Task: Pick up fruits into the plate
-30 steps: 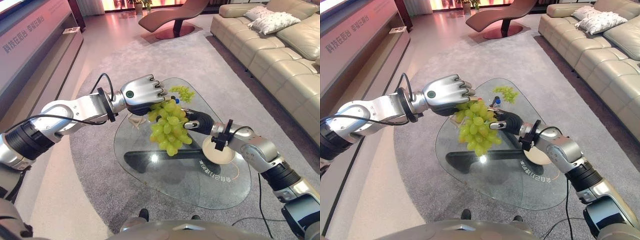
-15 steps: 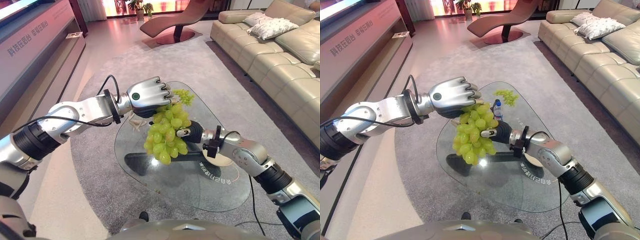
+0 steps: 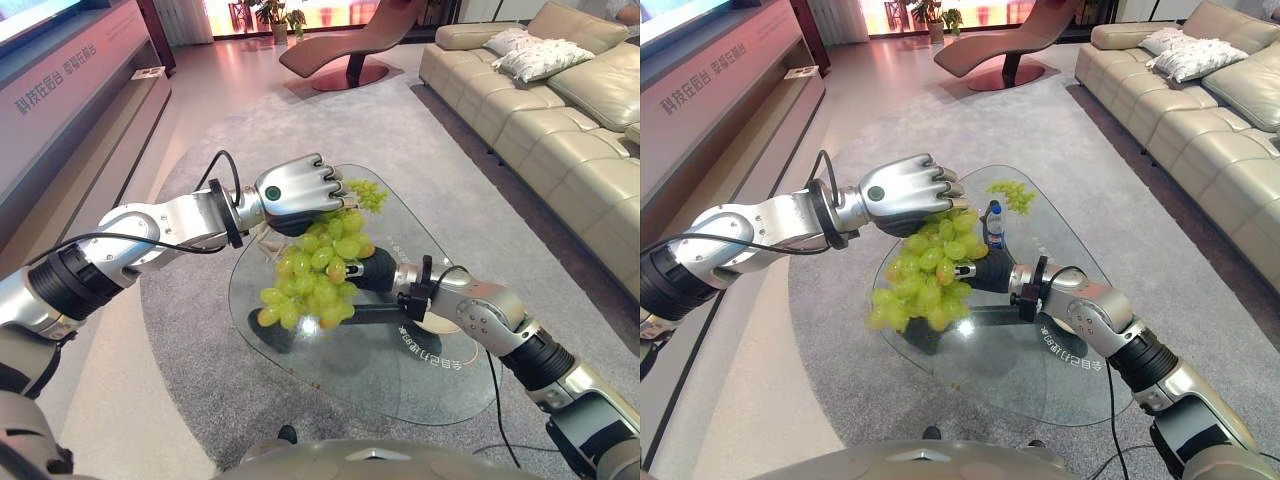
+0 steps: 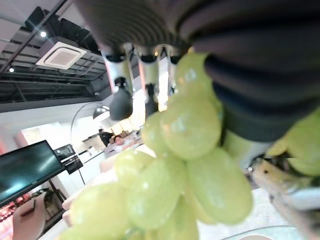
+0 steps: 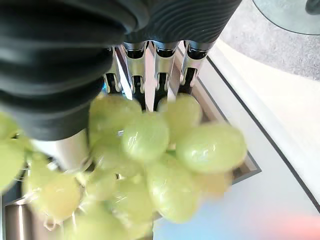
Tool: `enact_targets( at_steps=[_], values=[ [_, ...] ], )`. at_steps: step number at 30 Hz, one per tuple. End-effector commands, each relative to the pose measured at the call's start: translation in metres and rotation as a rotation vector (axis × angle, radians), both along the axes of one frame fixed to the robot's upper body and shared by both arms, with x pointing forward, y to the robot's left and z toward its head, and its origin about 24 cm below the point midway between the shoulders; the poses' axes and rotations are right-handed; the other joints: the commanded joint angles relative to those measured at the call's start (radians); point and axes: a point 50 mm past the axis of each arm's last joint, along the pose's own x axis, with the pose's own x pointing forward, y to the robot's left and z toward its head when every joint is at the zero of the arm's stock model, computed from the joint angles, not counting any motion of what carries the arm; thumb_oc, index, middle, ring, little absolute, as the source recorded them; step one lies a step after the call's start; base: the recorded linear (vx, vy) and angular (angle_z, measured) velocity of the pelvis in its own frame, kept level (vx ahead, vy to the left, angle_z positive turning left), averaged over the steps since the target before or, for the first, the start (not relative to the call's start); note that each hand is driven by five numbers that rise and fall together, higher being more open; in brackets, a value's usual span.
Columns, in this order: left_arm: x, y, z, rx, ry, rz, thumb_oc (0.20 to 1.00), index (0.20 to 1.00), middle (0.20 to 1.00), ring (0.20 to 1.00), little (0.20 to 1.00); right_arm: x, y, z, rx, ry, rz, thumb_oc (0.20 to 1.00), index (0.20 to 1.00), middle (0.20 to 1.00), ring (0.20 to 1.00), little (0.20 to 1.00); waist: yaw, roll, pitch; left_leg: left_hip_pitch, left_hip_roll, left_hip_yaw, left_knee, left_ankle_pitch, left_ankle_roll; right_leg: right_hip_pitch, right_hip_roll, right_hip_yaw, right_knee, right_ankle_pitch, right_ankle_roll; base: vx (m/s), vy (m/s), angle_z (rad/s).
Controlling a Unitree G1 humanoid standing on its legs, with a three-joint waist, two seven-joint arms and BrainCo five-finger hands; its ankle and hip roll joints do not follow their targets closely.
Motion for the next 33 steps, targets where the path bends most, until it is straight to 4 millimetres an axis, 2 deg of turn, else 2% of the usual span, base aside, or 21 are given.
enact_targets(
  at_steps=[1, 22, 23, 24, 25, 33],
  values=[
    [0.011, 0.001, 0.033, -0.066, -0.104, 0.036, 0.200, 0.200, 0.200, 0.200, 0.200, -0.006, 0.015, 0.025, 0.109, -0.078, 0.079, 0.200, 0.200, 0.200, 0.200, 0.200, 0.010, -0.037, -0.019, 0.065, -0.069, 0.086, 0.018, -0.175, 0.048, 0.022, 0.017, -0.010, 0.030, -0.075, 0.010, 0.00, 0.000, 0.00],
    [0.011, 0.005, 0.030, -0.075, -0.091, 0.044, 0.200, 0.200, 0.200, 0.200, 0.200, -0.004, 0.013, 0.023, 0.136, -0.059, 0.051, 0.200, 0.200, 0.200, 0.200, 0.200, 0.008, -0.034, -0.017, 0.067, -0.066, 0.094, 0.014, -0.173, 0.046, 0.025, 0.017, -0.006, 0.018, -0.068, 0.012, 0.00, 0.000, 0.00],
    [0.012, 0.005, 0.030, -0.079, -0.084, 0.049, 0.316, 0.316, 0.316, 0.316, 0.316, -0.005, 0.014, 0.022, 0.139, -0.056, 0.048, 0.200, 0.200, 0.200, 0.200, 0.200, 0.007, -0.033, -0.016, 0.067, -0.066, 0.094, 0.013, -0.172, 0.047, 0.024, 0.017, -0.006, 0.018, -0.068, 0.012, 0.00, 0.000, 0.00],
    [0.012, 0.005, 0.030, -0.084, -0.080, 0.052, 0.683, 0.683, 0.683, 0.683, 0.683, -0.004, 0.014, 0.022, 0.144, -0.054, 0.043, 0.200, 0.200, 0.200, 0.200, 0.200, 0.007, -0.033, -0.015, 0.067, -0.065, 0.094, 0.013, -0.172, 0.047, 0.024, 0.017, -0.007, 0.018, -0.068, 0.012, 0.00, 0.000, 0.00],
    [0.012, 0.006, 0.030, -0.093, -0.073, 0.057, 1.000, 1.000, 1.000, 1.000, 1.000, -0.004, 0.014, 0.022, 0.154, -0.051, 0.040, 0.200, 0.200, 0.200, 0.200, 0.200, 0.008, -0.033, -0.014, 0.066, -0.065, 0.093, 0.013, -0.173, 0.047, 0.023, 0.017, -0.007, 0.018, -0.068, 0.012, 0.00, 0.000, 0.00],
    [0.017, 0.020, 0.021, -0.149, -0.017, 0.122, 1.000, 1.000, 1.000, 1.000, 1.000, -0.003, 0.007, 0.017, 0.218, -0.023, -0.033, 0.200, 0.200, 0.200, 0.200, 0.200, 0.011, -0.031, -0.013, 0.068, -0.064, 0.093, 0.011, -0.173, 0.048, 0.025, 0.017, -0.007, 0.016, -0.067, 0.013, 0.00, 0.000, 0.00]
  ],
)
